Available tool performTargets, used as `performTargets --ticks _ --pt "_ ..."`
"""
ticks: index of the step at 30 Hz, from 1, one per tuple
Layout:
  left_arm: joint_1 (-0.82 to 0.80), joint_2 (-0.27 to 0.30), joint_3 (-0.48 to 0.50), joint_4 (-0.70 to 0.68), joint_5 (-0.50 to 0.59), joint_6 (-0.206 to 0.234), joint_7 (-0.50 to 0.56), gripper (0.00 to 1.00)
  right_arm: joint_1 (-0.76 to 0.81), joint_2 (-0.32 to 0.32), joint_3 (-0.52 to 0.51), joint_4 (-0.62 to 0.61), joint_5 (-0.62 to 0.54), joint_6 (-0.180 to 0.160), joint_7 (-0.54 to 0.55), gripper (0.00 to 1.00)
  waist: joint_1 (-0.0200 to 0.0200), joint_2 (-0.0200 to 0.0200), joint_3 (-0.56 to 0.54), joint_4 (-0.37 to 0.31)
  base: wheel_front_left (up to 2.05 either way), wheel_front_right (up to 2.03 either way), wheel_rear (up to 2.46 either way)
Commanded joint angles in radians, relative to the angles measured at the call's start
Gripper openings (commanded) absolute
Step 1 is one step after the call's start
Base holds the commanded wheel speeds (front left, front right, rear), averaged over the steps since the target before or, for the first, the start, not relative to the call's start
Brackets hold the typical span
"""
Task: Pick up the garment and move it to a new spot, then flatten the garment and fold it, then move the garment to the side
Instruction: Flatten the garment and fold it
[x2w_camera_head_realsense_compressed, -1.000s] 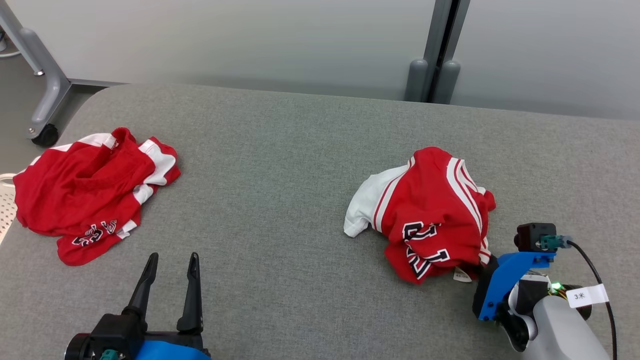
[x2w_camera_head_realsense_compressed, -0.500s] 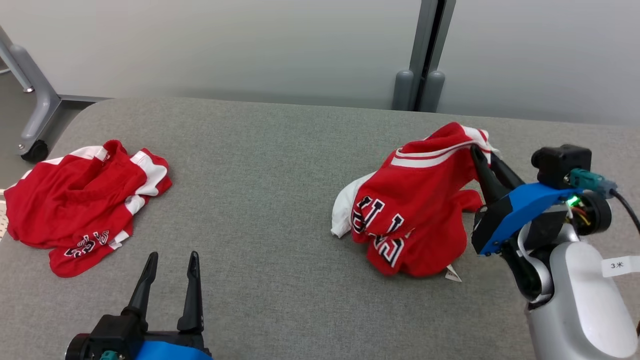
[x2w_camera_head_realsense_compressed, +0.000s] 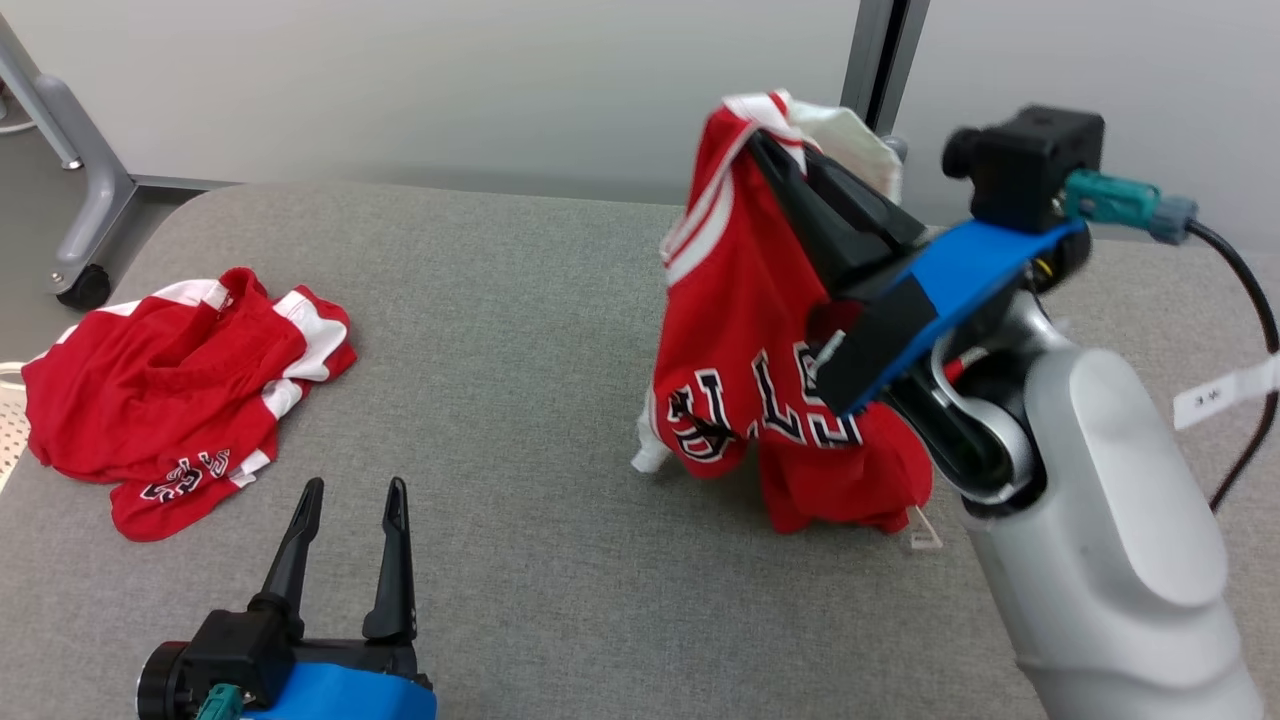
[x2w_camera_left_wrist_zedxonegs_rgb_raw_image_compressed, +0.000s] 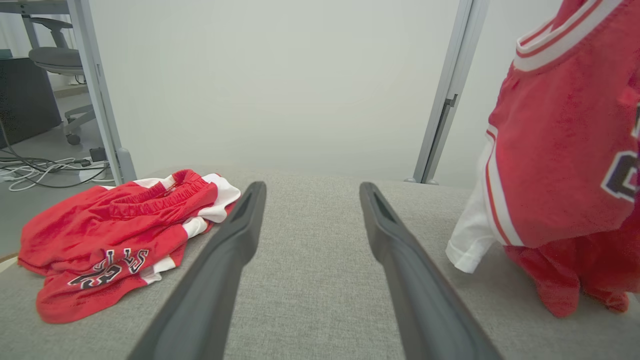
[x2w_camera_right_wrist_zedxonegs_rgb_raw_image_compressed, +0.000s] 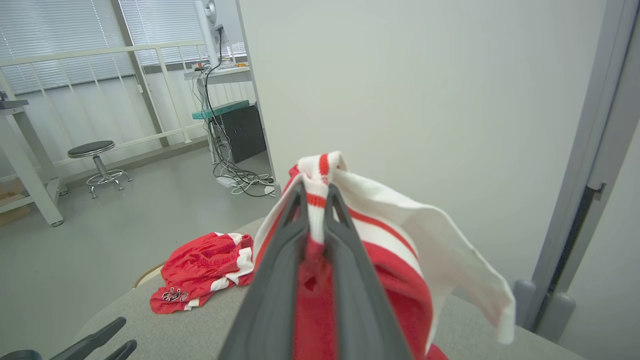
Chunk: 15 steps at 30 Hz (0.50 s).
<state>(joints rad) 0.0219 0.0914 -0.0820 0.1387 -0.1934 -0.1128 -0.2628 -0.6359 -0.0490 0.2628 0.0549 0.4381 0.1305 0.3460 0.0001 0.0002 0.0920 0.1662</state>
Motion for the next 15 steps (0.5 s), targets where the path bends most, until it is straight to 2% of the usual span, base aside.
performTargets --ticks 1,3,8,12,15 --pt "-0.017 -0.002 -0.003 -0.003 0.004 -0.003 -0.003 1.0 -0.05 -0.003 0.018 0.008 0.017 0.0 -0.02 0.0 -0.0001 -0.0002 0.004 0.004 0.0 0.0 0.0" --pt "-0.023 -0.004 -0.006 -0.004 0.006 -0.003 -0.003 1.0 -0.145 -0.003 0.067 0.066 -0.009 0.0 -0.081 0.0 -0.0001 -0.0002 0.009 0.009 0.0 0.0 0.0" --pt "-0.034 -0.009 -0.008 -0.006 0.012 -0.006 -0.003 1.0 -0.341 -0.003 0.128 0.201 0.042 0.0 -0.251 0.0 -0.0001 -0.0002 0.01 0.035 0.0 0.0 0.0" --pt "-0.031 -0.011 -0.002 -0.012 0.016 -0.007 -0.003 1.0 -0.435 -0.003 0.121 0.279 0.065 0.0 -0.377 0.0 -0.0001 -0.0002 0.011 0.04 0.0 0.0 0.0" --pt "-0.02 -0.013 0.001 -0.016 0.018 -0.008 -0.003 1.0 -0.421 -0.004 0.081 0.358 0.046 0.0 -0.408 0.0 -0.0001 -0.0002 0.01 0.039 0.0 0.0 0.0"
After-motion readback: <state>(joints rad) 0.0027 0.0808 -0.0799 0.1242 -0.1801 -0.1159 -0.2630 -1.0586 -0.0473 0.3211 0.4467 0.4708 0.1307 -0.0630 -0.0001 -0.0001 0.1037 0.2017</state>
